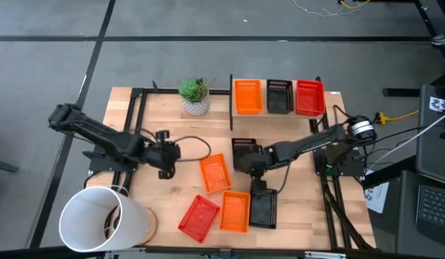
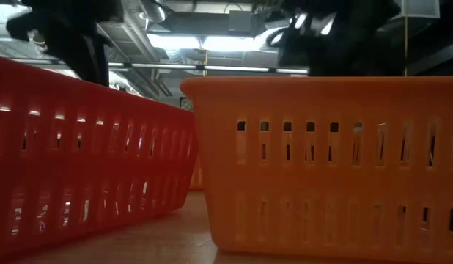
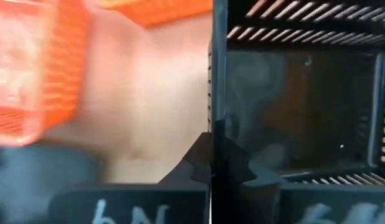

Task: Stack baskets on shelf by color
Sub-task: Stack the top black bin on top of the black bin on the shelf, then stack the black bin on top of the stacked black bins on the shelf

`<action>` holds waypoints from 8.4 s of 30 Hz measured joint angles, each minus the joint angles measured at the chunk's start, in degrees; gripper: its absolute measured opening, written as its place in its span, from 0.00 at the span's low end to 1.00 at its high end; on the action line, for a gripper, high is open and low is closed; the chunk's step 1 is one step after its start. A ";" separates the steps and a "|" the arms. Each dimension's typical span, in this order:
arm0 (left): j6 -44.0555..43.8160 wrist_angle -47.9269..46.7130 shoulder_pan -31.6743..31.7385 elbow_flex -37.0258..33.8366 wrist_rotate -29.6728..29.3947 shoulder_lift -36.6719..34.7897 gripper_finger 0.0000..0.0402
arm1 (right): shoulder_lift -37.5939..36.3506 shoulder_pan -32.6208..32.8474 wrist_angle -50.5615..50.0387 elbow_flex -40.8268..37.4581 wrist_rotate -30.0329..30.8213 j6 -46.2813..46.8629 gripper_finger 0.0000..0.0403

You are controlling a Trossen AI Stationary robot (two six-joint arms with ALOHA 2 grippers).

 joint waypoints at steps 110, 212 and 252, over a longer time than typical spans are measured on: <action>18.52 43.36 13.38 -29.14 24.71 -39.38 0.37 | -19.01 -31.92 -45.88 19.42 -31.77 -10.43 0.38; 20.11 42.97 13.38 -29.14 24.25 -39.37 0.37 | -3.84 16.52 -13.65 -6.12 2.55 17.07 0.18; 20.52 42.33 13.38 -29.11 24.27 -39.37 0.37 | -17.92 7.31 -58.14 28.63 50.55 -2.04 0.01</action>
